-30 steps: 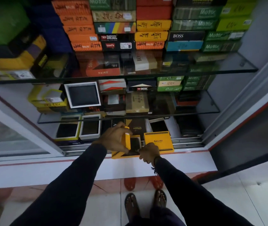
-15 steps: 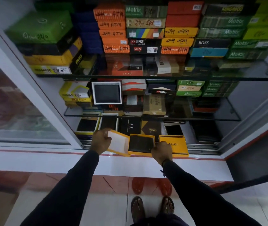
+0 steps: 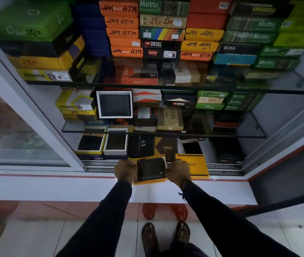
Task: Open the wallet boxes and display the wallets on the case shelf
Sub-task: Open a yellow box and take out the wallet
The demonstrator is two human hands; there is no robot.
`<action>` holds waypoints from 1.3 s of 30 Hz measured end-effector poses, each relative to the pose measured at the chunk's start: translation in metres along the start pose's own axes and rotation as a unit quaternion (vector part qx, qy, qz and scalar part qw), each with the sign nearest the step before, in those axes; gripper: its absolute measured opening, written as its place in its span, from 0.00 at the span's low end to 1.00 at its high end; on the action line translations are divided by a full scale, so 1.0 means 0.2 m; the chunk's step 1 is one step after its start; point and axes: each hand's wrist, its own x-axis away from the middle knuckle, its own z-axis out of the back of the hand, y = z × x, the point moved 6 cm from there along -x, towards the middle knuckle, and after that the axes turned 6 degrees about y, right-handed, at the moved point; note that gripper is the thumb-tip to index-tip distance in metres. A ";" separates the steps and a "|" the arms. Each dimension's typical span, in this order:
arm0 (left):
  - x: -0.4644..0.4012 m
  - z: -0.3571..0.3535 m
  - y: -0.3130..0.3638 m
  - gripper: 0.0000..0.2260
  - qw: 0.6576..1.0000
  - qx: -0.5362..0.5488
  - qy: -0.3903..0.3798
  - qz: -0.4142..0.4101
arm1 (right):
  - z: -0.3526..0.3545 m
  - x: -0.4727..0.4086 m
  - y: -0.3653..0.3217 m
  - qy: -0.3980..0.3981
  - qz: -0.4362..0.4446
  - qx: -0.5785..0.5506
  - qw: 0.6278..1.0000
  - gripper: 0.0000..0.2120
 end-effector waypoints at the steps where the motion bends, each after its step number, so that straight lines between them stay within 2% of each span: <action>1: -0.01 0.00 -0.01 0.06 1.000 0.025 -0.008 0.004 | -0.01 -0.01 -0.01 -0.011 0.002 0.006 1.000 0.07; 3: -0.04 -0.01 -0.03 0.05 0.997 0.071 -0.029 0.017 | -0.02 -0.02 -0.03 -0.028 0.011 0.021 0.999 0.07; 7: -0.04 0.00 -0.06 0.06 0.994 0.075 -0.081 -0.011 | -0.04 -0.05 -0.02 -0.021 0.000 0.013 1.000 0.09; 11: -0.02 -0.01 -0.06 0.20 0.980 0.098 -0.160 -0.068 | -0.03 -0.07 0.01 -0.026 -0.010 0.037 0.999 0.07; 14: -0.01 -0.03 -0.06 0.32 0.959 0.113 -0.239 -0.097 | -0.01 -0.06 -0.04 0.029 0.050 0.052 0.997 0.08; 16: 0.00 -0.03 -0.06 0.38 0.949 0.094 -0.272 -0.129 | -0.04 -0.05 -0.10 0.014 0.097 0.094 0.991 0.11; 19: 0.01 -0.04 -0.04 0.46 0.942 0.022 -0.283 -0.177 | -0.09 -0.06 -0.14 -0.039 0.107 0.130 0.985 0.19; 21: 0.02 -0.04 -0.02 0.45 0.939 0.000 -0.276 -0.204 | -0.11 -0.09 -0.14 -0.057 0.092 0.124 0.986 0.24; 23: 0.02 -0.04 -0.01 0.42 0.938 -0.003 -0.268 -0.221 | -0.12 -0.12 -0.13 -0.071 0.078 0.117 0.988 0.24; 28: 0.00 -0.03 -0.02 0.44 0.937 0.025 -0.263 -0.229 | -0.10 -0.18 -0.14 -0.070 0.052 0.033 0.996 0.21; 32: 0.00 -0.04 -0.03 0.42 0.935 0.056 -0.281 -0.209 | -0.05 -0.16 -0.20 -0.050 0.054 -0.102 0.992 0.20; 34: 0.00 -0.03 -0.01 0.37 0.932 0.082 -0.292 -0.198 | -0.01 -0.15 -0.19 -0.061 0.018 -0.209 0.976 0.17; 36: -0.01 0.00 0.02 0.36 0.930 0.121 -0.294 -0.182 | 0.03 -0.16 -0.17 -0.080 -0.032 -0.294 0.952 0.15; 39: -0.01 0.08 0.09 0.40 0.923 0.142 -0.308 -0.180 | 0.13 -0.15 -0.12 -0.156 -0.078 -0.363 0.915 0.22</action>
